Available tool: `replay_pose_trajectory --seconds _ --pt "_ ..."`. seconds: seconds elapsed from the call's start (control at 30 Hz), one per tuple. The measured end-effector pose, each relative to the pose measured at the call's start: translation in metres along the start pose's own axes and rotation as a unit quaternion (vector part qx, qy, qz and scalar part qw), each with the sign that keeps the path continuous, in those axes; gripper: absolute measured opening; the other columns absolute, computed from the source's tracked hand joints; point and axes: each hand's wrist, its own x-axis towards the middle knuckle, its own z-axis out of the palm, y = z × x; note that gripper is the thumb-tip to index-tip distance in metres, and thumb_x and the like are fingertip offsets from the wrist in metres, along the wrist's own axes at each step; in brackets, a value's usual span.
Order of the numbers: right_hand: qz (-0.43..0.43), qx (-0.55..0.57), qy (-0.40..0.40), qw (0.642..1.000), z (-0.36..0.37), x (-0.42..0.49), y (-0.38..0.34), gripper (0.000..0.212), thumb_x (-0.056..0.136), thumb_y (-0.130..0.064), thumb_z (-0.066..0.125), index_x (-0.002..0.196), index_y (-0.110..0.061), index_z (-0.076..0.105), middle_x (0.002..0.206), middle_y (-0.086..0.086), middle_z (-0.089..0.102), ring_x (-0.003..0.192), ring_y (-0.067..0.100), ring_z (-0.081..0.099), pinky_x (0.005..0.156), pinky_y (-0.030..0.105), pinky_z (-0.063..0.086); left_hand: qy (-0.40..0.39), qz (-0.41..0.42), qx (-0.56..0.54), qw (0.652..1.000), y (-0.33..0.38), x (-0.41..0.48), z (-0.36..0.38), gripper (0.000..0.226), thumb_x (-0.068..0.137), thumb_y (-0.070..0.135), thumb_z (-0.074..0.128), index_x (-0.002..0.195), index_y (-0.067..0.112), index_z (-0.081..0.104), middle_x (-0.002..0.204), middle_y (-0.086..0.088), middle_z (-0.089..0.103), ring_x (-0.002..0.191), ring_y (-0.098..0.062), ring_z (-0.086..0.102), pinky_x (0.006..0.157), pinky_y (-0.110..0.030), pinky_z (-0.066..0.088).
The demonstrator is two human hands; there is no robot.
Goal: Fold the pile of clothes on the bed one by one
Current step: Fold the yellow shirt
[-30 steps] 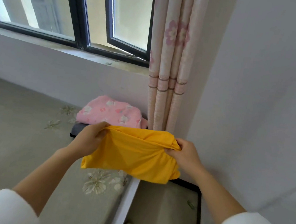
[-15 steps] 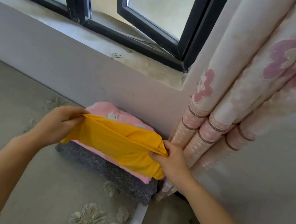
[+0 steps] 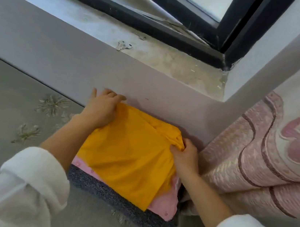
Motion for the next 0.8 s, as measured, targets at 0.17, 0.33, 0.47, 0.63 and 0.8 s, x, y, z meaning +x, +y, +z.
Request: replay_pose_trajectory --seconds 0.17,0.33,0.47,0.63,0.8 --pt "-0.080 -0.290 0.019 0.954 0.024 0.005 0.013 0.063 0.091 -0.031 0.058 0.146 -0.015 0.029 0.153 0.005 0.027 0.140 0.024 0.024 0.109 0.041 0.027 0.084 -0.005 -0.049 0.995 -0.009 -0.030 0.058 0.048 0.100 0.030 0.038 0.146 0.021 0.034 0.157 -0.012 0.019 0.146 -0.032 0.009 0.115 -0.056 0.005" --pt "-0.215 -0.389 -0.196 0.874 0.069 -0.024 0.038 0.084 0.086 -0.060 0.043 0.152 -0.028 0.002 0.158 -0.005 -0.022 0.144 0.016 -0.021 0.117 0.044 -0.006 0.020 -0.141 -0.121 0.982 -0.018 -0.059 0.102 0.053 0.098 0.053 0.021 0.149 0.035 0.023 0.160 -0.003 0.008 0.147 -0.029 0.000 0.115 -0.052 -0.003" --pt "-0.301 -0.463 -0.246 0.796 0.067 -0.037 0.066 0.101 0.079 -0.066 0.047 0.152 -0.025 -0.009 0.155 0.001 -0.031 0.141 0.020 -0.032 0.115 0.048 -0.014 0.058 -0.306 -0.182 0.932 -0.036 -0.062 0.107 0.051 0.099 0.046 0.030 0.147 0.028 0.028 0.155 -0.015 0.020 0.142 -0.037 0.014 0.112 -0.058 0.002" --pt "-0.368 -0.499 -0.264 0.739 0.036 -0.034 0.077 0.090 0.081 -0.043 0.063 0.153 -0.018 0.016 0.160 0.006 0.004 0.147 0.026 0.002 0.116 0.050 0.007 0.084 -0.362 -0.172 0.912 -0.061 -0.068 0.101 0.045 0.098 0.045 0.037 0.119 0.011 0.057 0.116 -0.018 0.058 0.111 -0.038 0.051 0.102 -0.054 0.028" --pt "-0.317 -0.318 -0.329 0.831 0.013 -0.023 0.049 0.048 0.095 -0.010 0.048 0.143 -0.013 0.042 0.148 0.010 0.041 0.139 0.023 0.036 0.116 0.034 0.026 0.199 -0.266 -0.226 0.916 -0.073 -0.079 0.090 0.038 0.098 0.036 0.046 0.071 0.011 0.051 0.059 -0.001 0.046 0.061 -0.028 0.046 0.050 -0.033 0.021"
